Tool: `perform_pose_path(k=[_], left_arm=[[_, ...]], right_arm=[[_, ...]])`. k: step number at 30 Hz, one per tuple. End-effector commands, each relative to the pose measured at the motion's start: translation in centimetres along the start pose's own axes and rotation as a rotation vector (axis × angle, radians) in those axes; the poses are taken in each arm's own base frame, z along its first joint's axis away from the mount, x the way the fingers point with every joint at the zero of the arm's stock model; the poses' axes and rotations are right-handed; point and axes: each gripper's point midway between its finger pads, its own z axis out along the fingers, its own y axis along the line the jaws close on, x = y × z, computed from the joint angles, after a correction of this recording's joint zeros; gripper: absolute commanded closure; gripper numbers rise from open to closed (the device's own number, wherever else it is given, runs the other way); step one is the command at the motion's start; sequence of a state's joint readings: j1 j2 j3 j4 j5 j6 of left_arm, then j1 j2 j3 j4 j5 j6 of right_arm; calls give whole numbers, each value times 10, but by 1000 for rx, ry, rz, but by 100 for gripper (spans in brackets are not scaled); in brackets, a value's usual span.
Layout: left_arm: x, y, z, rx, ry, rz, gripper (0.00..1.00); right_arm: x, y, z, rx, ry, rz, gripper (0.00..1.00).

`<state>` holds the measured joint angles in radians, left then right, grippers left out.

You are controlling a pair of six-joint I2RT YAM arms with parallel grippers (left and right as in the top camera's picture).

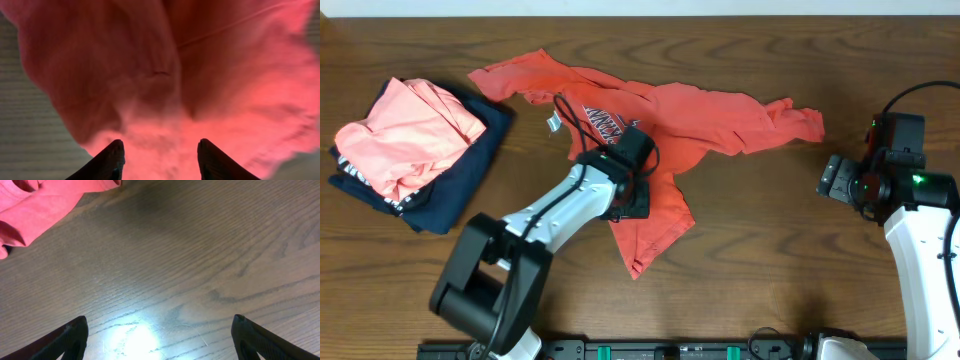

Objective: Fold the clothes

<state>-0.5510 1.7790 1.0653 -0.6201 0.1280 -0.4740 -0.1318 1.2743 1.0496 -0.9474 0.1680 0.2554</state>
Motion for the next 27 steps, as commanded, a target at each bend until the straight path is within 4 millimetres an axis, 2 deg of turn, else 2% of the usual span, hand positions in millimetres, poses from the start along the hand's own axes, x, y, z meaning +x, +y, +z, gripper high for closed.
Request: perform_pose_path(k=[1, 5, 7, 9, 10, 11, 12, 15, 21, 24, 25, 26, 27], left_arm=[[-3, 18, 13, -110, -16, 10, 52], [-1, 16, 24, -101, 7, 9, 52], [-2, 16, 25, -100, 5, 9, 56], [-3, 15, 24, -97, 2, 9, 72], [-3, 15, 24, -97, 1, 10, 87], [-3, 15, 22, -96, 0, 10, 94], [-3, 15, 20, -96, -2, 10, 94], [-5, 16, 9, -90, -12, 2, 94], [-13, 21, -27, -63, -69, -32, 94], [-14, 20, -37, -51, -90, -32, 93], [-15, 19, -38, -49, -93, -39, 89], [-15, 18, -37, -47, -95, -50, 60], [-14, 18, -36, -47, -93, -59, 54]], right_arm=[[0, -2, -1, 2, 0, -2, 10], [0, -2, -1, 3, 0, -3, 10], [0, -2, -1, 3, 1, -3, 10], [0, -2, -1, 3, 1, -3, 10], [0, -2, -1, 3, 1, -3, 10], [0, -2, -1, 3, 1, -3, 10], [0, -2, -1, 3, 0, -3, 10], [0, -2, -1, 3, 0, -3, 10], [0, -2, -1, 3, 0, -3, 10], [0, -2, -1, 2, 0, -2, 10], [0, -2, -1, 2, 0, -2, 10], [0, -2, -1, 3, 0, -3, 10], [0, -2, -1, 3, 0, -3, 10]])
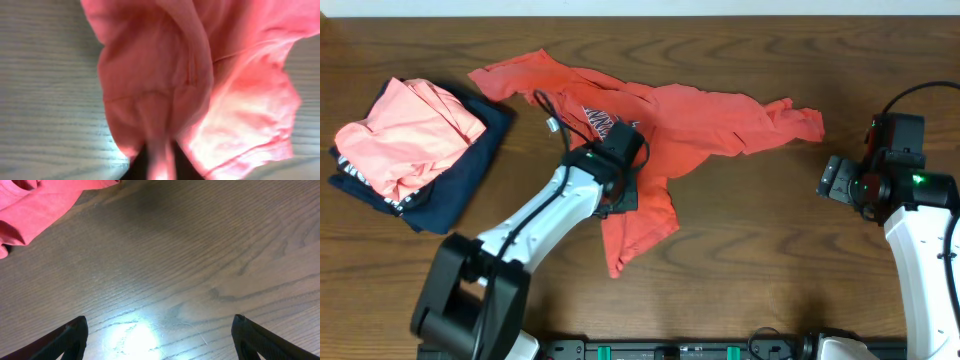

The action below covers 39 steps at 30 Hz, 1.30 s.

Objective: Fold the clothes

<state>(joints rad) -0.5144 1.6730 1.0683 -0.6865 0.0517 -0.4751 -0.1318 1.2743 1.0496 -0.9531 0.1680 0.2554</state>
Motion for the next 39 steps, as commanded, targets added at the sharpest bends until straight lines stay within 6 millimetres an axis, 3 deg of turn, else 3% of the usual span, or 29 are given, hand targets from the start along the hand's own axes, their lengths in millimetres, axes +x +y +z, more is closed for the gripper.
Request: perform_pose_path(k=[1, 16, 19, 21, 24, 29, 34, 39], left_arm=[[-4, -4, -2, 1, -12, -25, 53], [-13, -31, 42, 26, -35, 31, 50], [-15, -32, 46, 25, -40, 31, 70], [-15, -30, 47, 17, -41, 35, 92], [-14, -28, 44, 13, -35, 43, 94], [-11, -13, 14, -4, -20, 18, 94], [1, 30, -34, -44, 11, -78, 94], [10, 80, -74, -68, 11, -248, 93]], right_arm=[[-1, -2, -1, 1, -5, -2, 10], [0, -2, -1, 2, -1, -2, 10], [0, -2, -1, 3, 0, -2, 10], [1, -2, -1, 3, 2, -3, 10], [0, -2, -1, 3, 2, -3, 10], [0, -3, -1, 3, 1, -3, 10], [6, -2, -1, -1, 26, -7, 12], [27, 42, 5, -248, 146, -142, 18]])
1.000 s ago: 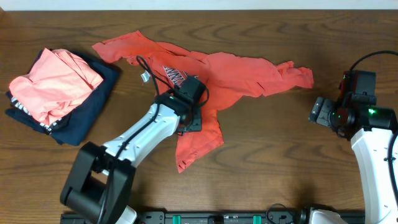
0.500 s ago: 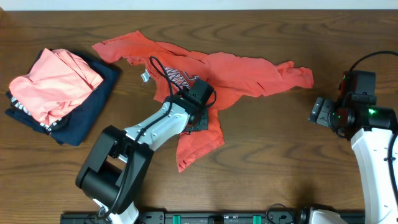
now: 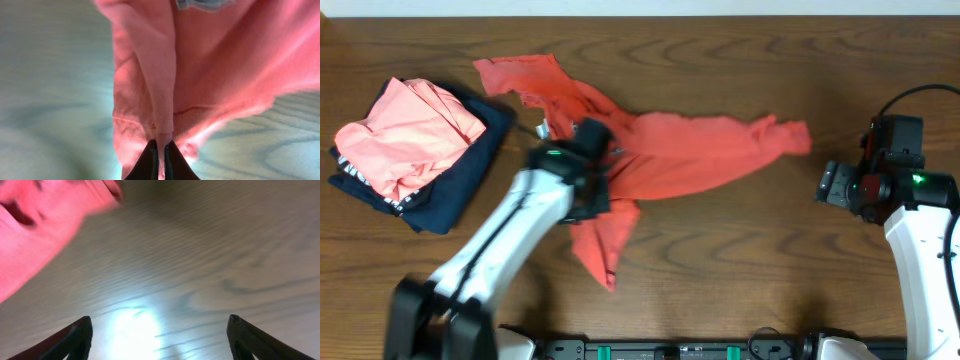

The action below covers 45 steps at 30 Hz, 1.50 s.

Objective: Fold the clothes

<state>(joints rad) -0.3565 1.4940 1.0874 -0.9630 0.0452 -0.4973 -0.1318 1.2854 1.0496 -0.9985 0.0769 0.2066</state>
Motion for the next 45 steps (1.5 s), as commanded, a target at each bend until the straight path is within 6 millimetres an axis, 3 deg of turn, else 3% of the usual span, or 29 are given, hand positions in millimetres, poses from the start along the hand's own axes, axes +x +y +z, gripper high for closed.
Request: perform_pose_path(k=[1, 6, 13, 19, 22, 23, 24, 25, 26, 27, 29, 31, 37, 38, 39, 40, 42, 45], left_arm=[[-8, 24, -22, 14, -35, -100, 94], [-1, 37, -31, 63, 11, -179, 94], [12, 42, -22, 40, 55, -176, 94], [17, 44, -18, 32, 71, -177, 94], [17, 44, -18, 32, 72, -170, 94], [18, 44, -18, 31, 75, -170, 94], [18, 45, -18, 30, 77, -170, 94], [19, 45, -18, 29, 79, -170, 94], [19, 45, -18, 28, 81, -171, 94], [20, 45, -18, 27, 82, -170, 94], [20, 45, -18, 26, 85, -170, 94], [20, 45, -18, 26, 85, -170, 94], [18, 45, -18, 30, 76, -170, 94], [18, 45, -18, 29, 76, -170, 94], [18, 45, -18, 29, 76, -170, 94], [18, 45, -18, 29, 76, -170, 94], [18, 45, -18, 30, 76, -170, 94], [18, 44, -18, 30, 74, -170, 94]], right_arm=[[14, 43, 9, -240, 97, -126, 18], [32, 95, 25, -445, 208, -260, 19], [59, 153, 60, -478, 281, -478, 20], [65, 172, 88, -304, 209, -663, 15], [66, 180, 102, -242, 180, -722, 18], [69, 183, 106, -237, 183, -733, 23], [73, 186, 112, -235, 195, -743, 39], [76, 186, 116, -233, 203, -747, 59], [76, 187, 119, -231, 206, -738, 86], [73, 187, 121, -219, 196, -701, 99], [53, 183, 122, -162, 135, -603, 99], [17, 177, 114, -100, 36, -509, 99], [-143, 164, 38, -84, -372, -255, 99], [-161, 161, 28, -102, -412, -226, 88], [-178, 157, 18, -131, -449, -199, 69], [-188, 153, 12, -157, -468, -185, 57], [-195, 141, 12, -171, -462, -161, 52], [-173, 115, 30, -119, -331, -146, 31]])
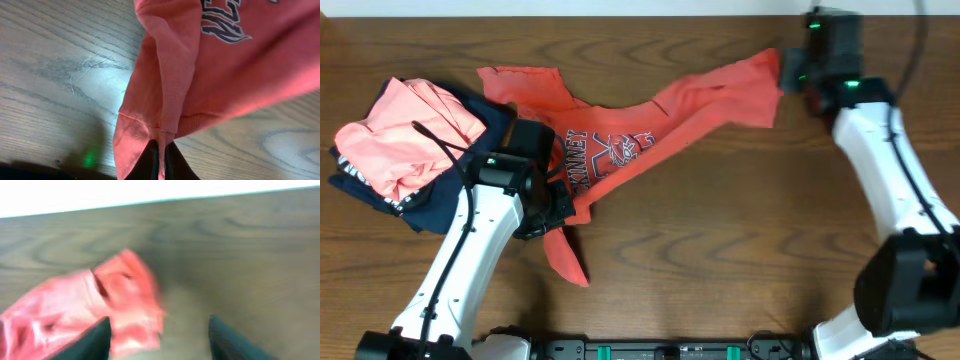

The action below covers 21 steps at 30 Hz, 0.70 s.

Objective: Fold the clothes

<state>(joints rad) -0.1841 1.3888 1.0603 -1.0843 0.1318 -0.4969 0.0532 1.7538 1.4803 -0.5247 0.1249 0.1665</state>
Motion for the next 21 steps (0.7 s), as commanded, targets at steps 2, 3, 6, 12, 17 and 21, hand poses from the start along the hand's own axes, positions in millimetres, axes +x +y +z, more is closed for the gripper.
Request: perform_pose_path(k=[2, 3, 6, 12, 17, 21], left_arm=[[2, 3, 1, -9, 4, 2, 94], [1, 3, 1, -8, 1, 3, 94], [-1, 2, 1, -6, -8, 3, 94], [-2, 2, 1, -5, -11, 4, 94], [-2, 2, 1, -5, -11, 7, 94], [-2, 2, 1, -5, -11, 7, 94]], right_arm=[[56, -18, 6, 34, 212, 7, 27], [69, -20, 5, 41, 262, 2, 26], [112, -18, 1, 22, 403, -52, 25], [163, 2, 21, -66, 441, -143, 20], [157, 35, 45, -196, 265, -150, 14], [140, 48, 56, -233, 114, -154, 15]])
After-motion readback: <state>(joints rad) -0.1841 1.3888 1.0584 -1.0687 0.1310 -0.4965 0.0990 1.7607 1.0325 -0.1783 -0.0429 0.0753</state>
